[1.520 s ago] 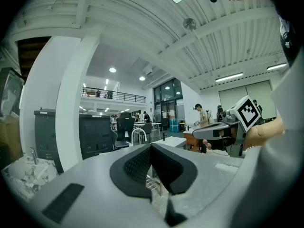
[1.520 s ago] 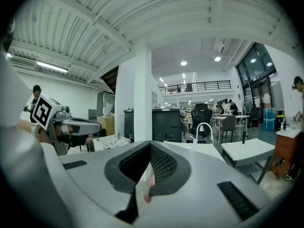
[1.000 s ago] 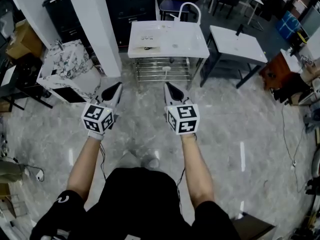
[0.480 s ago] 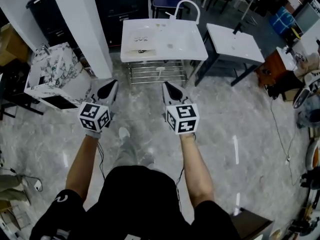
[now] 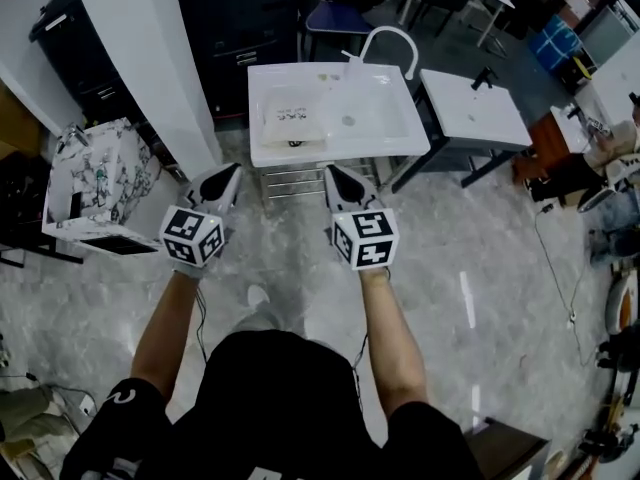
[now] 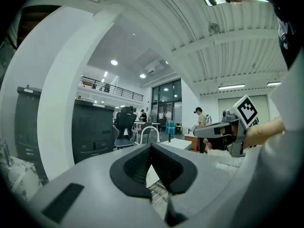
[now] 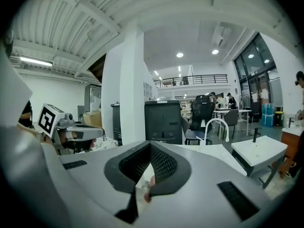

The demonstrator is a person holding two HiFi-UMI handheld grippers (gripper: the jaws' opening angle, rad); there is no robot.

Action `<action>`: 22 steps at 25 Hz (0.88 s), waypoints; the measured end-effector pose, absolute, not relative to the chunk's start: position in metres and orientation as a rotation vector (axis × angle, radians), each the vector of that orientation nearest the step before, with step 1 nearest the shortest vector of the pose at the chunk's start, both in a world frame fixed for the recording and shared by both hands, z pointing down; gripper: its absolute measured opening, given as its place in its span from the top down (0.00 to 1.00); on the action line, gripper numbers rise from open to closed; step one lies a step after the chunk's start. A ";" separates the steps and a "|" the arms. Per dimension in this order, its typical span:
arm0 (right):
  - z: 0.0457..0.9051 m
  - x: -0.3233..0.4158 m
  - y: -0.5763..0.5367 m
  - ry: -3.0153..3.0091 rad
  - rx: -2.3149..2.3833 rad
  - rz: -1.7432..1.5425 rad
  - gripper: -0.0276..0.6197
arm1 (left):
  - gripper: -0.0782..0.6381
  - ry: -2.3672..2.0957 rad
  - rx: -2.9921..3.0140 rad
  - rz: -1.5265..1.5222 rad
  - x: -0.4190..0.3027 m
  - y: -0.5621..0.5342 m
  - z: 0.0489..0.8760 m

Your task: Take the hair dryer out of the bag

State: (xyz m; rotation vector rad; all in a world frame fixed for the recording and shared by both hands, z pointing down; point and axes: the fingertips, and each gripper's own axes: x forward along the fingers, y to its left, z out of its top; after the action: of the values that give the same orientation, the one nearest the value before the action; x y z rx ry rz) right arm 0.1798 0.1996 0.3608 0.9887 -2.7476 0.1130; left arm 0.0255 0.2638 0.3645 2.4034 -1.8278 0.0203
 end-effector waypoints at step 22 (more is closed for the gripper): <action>0.399 0.099 0.097 -2.691 1.154 0.218 0.97 | 0.90 -1.614 2.519 0.012 -0.054 0.152 0.401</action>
State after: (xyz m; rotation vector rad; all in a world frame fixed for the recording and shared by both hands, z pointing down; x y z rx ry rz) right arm 0.0994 0.0973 0.3985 1.1541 -2.6915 0.2176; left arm -0.0535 0.1517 0.4008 2.5190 -1.6144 0.0123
